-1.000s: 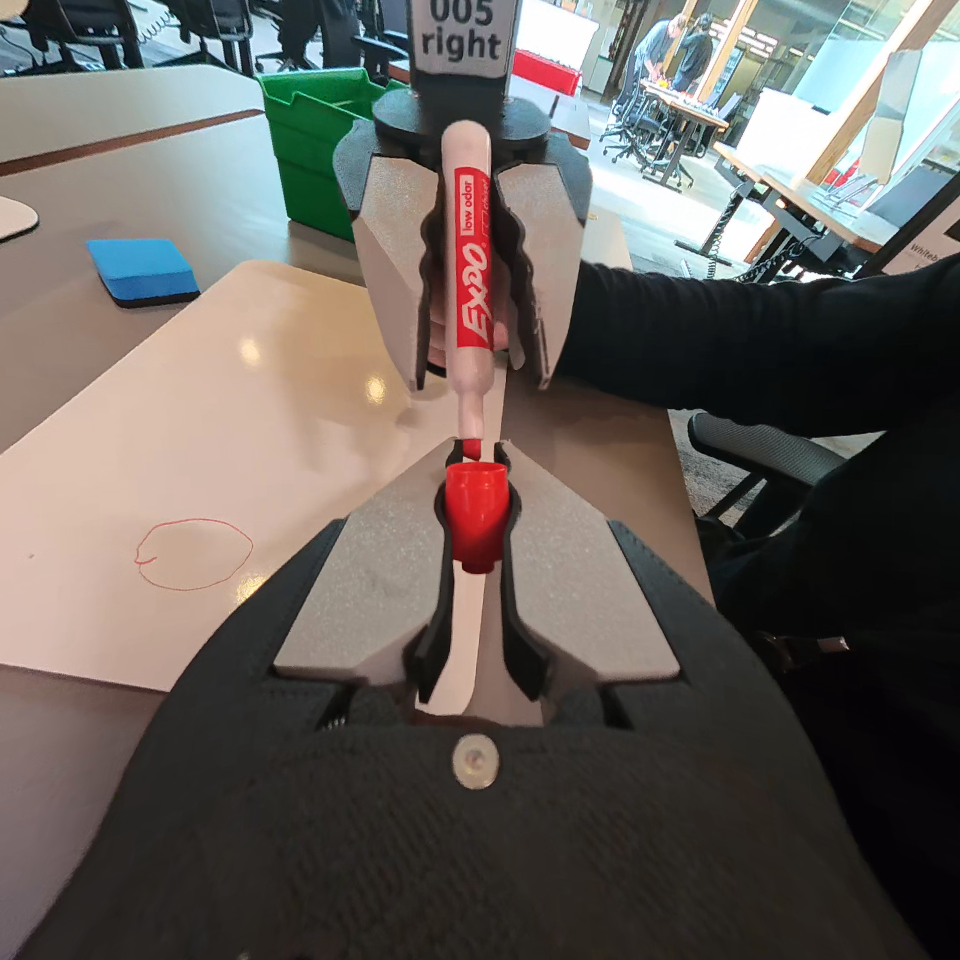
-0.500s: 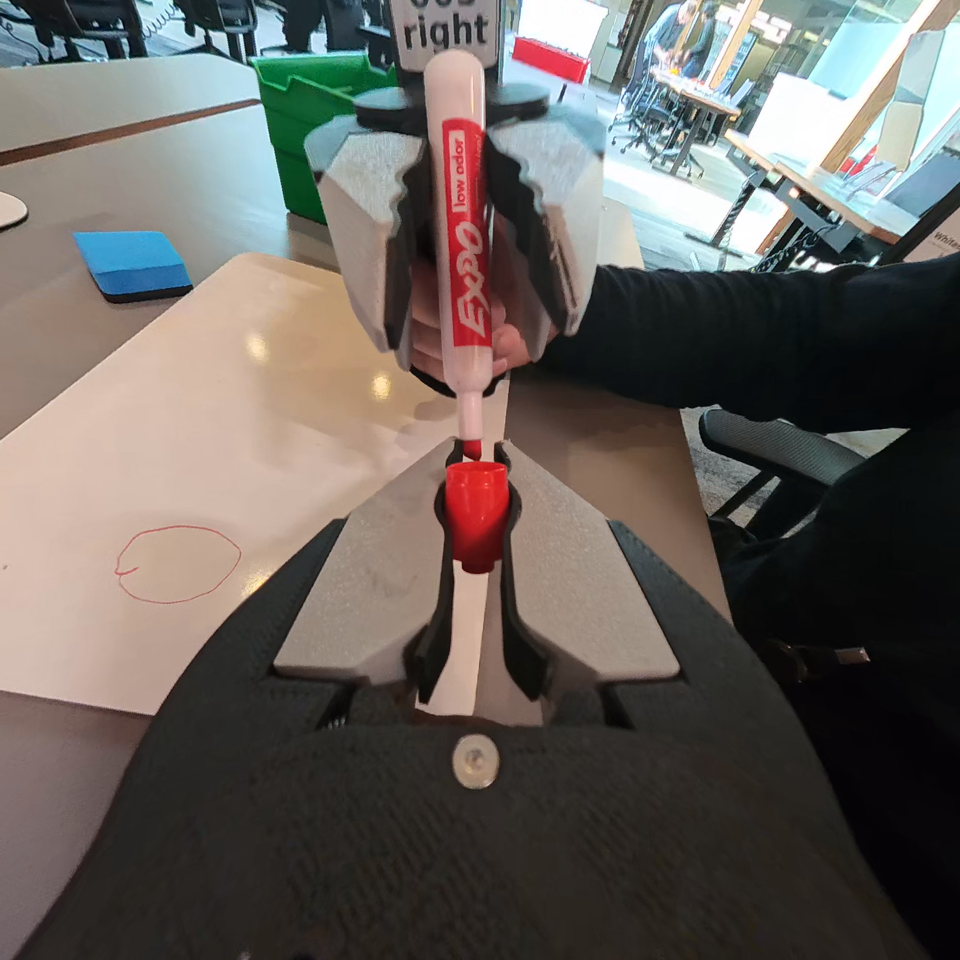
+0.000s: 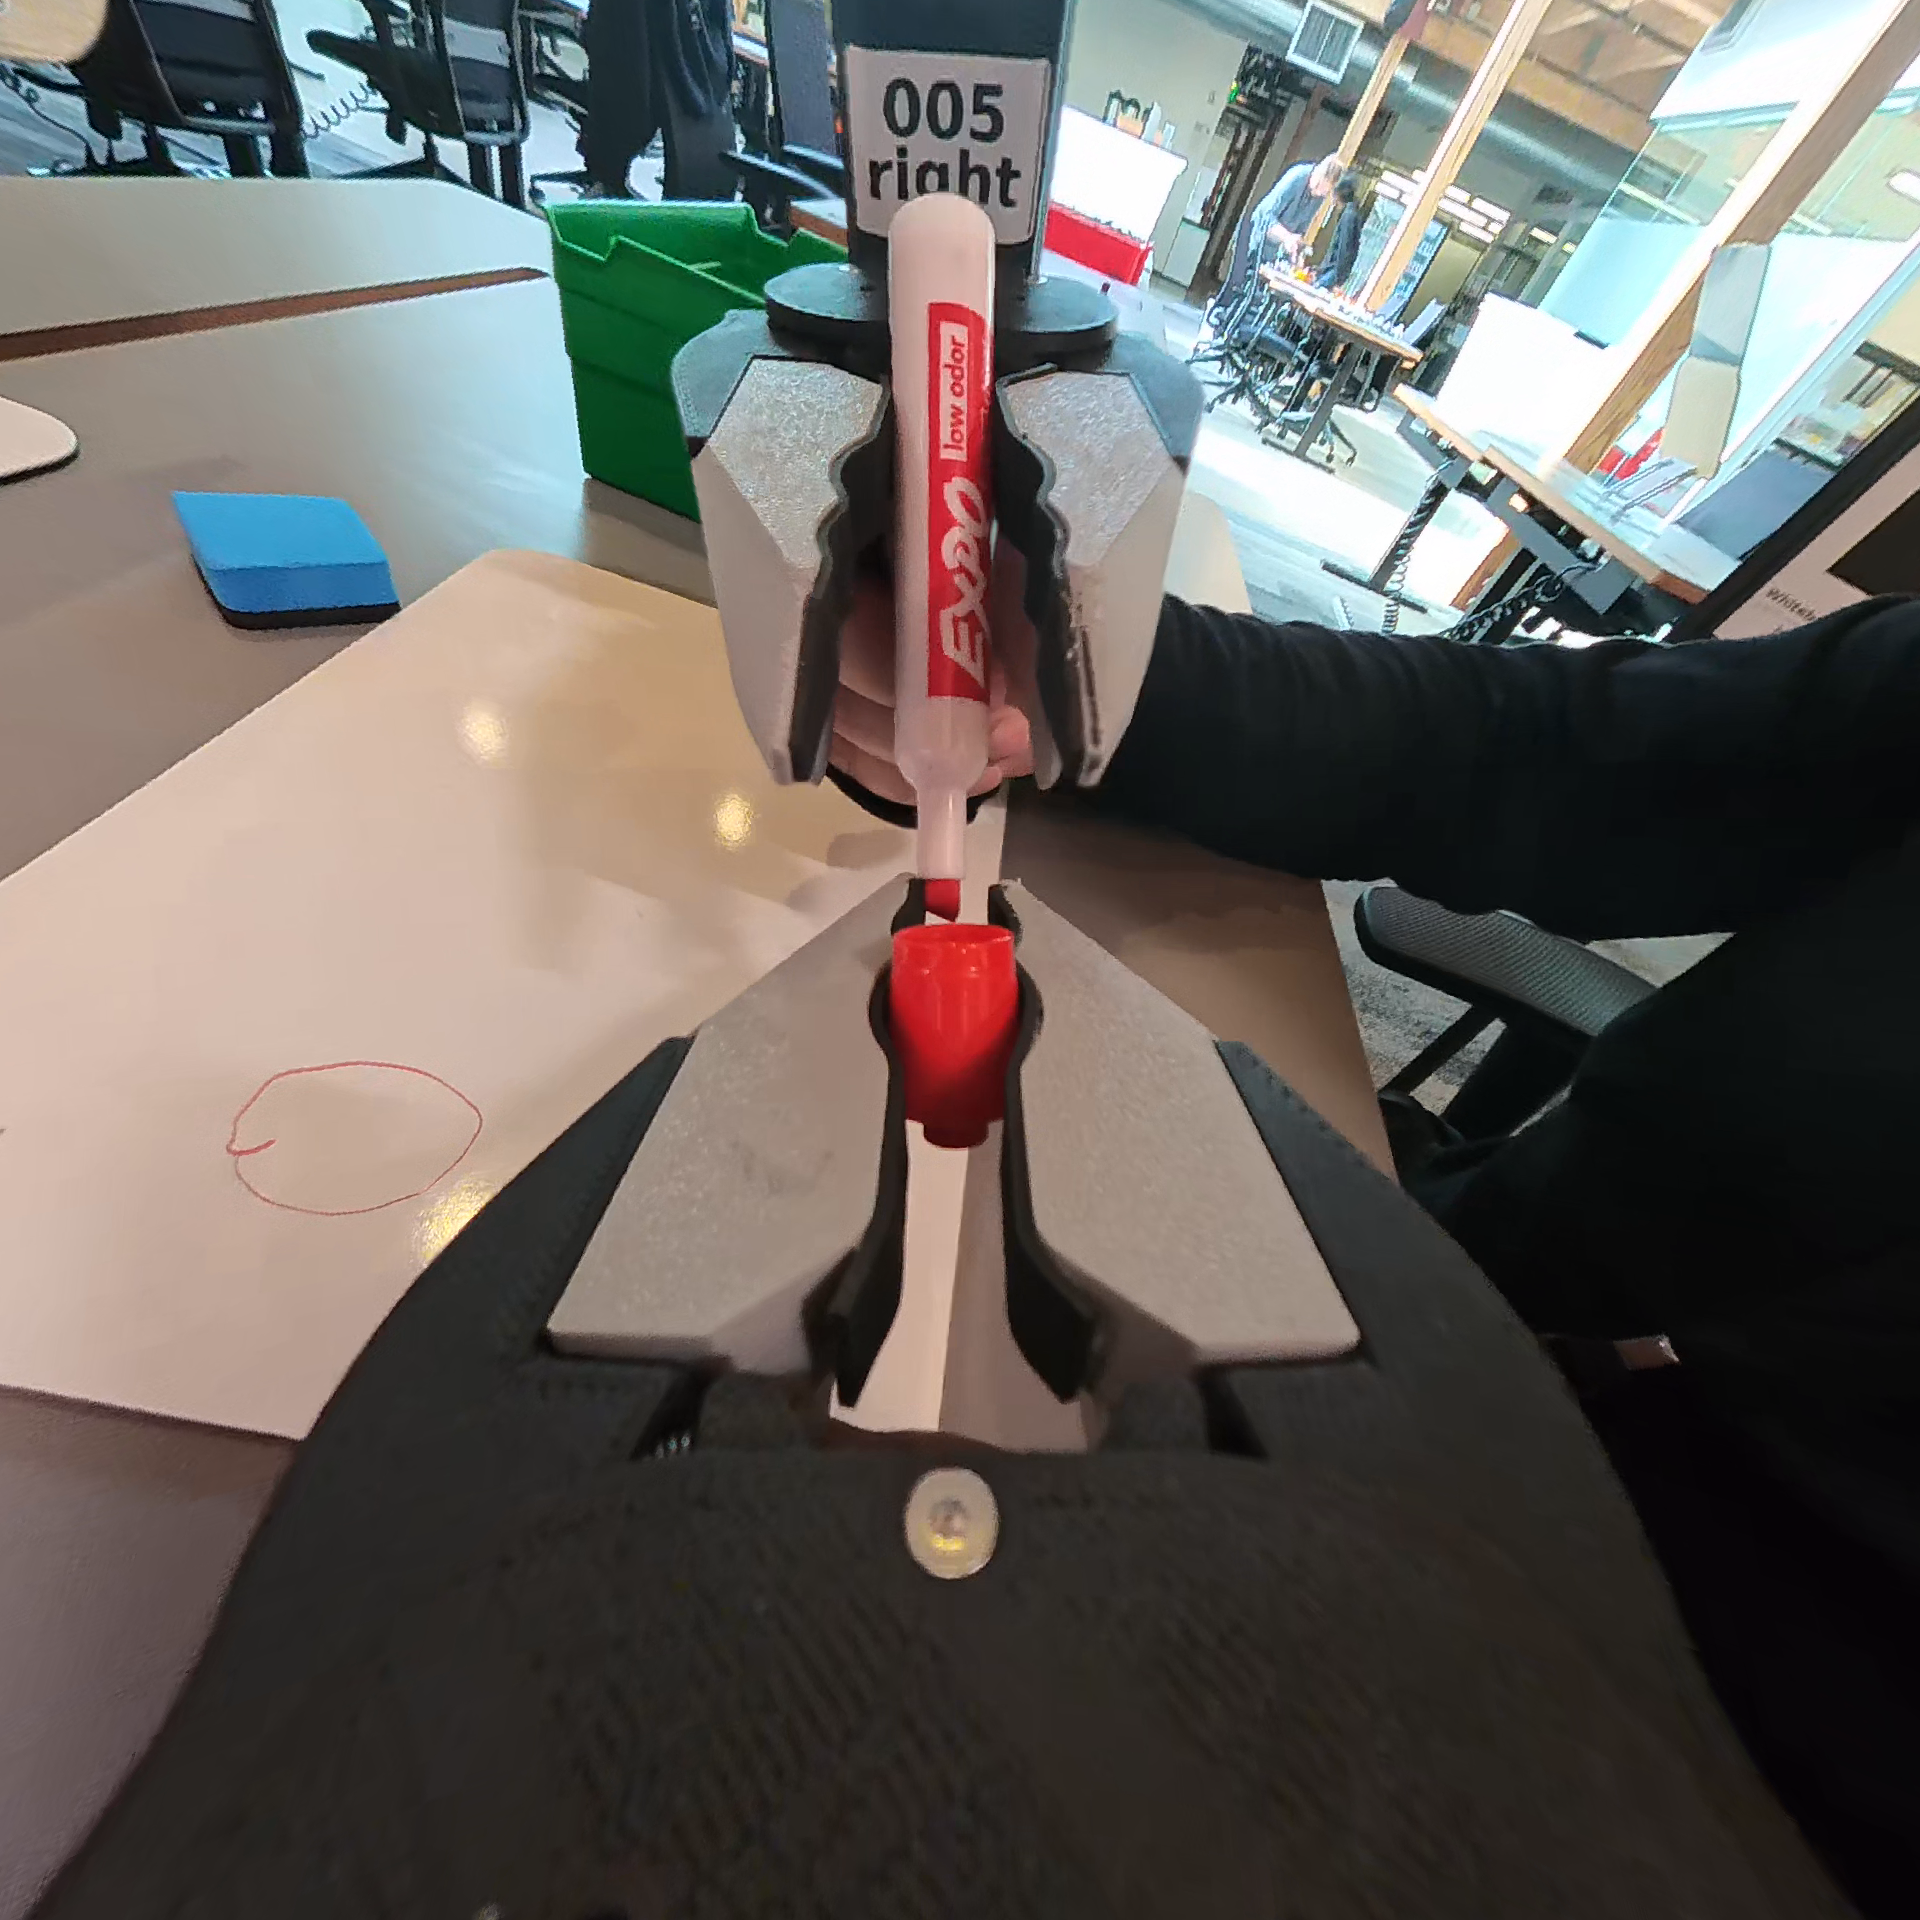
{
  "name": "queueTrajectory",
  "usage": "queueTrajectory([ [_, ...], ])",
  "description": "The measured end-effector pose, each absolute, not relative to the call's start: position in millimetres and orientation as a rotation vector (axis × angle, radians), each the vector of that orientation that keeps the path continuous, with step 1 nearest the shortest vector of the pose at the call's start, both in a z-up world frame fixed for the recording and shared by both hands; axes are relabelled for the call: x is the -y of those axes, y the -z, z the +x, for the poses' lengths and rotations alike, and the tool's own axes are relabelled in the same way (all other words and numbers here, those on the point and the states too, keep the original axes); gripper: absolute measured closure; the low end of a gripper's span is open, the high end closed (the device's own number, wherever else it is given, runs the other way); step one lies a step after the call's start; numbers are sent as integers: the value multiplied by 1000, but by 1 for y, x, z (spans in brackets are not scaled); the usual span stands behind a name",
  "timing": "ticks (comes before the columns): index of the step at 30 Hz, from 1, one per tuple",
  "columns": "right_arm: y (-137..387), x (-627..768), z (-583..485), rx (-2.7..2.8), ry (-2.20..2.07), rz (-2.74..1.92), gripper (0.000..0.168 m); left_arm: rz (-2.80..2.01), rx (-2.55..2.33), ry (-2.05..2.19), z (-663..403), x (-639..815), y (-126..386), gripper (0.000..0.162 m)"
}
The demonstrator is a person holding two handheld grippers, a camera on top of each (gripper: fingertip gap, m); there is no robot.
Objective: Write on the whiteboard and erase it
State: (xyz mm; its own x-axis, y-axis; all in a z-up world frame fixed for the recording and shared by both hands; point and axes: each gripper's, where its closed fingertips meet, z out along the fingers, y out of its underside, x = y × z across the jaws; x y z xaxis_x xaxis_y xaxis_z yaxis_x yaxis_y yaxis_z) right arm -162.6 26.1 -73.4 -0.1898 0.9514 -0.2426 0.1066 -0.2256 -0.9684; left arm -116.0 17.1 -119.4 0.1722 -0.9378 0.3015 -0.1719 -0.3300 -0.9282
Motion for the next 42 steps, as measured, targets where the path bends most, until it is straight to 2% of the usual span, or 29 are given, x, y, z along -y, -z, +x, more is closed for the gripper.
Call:
queueTrajectory([
  [29,55,-2,-171,1317,-1546,-1210,141,-1652,-1224,1218,-104,2,134,152],
  [35,59,-2,-172,1330,-1539,-1213,141,-1620,-1224,1216,-104,3,128,152],
  [42,69,-3,-169,1372,-1529,-1247,141,-1552,-1051,1309,-119,-10,99,152],
])
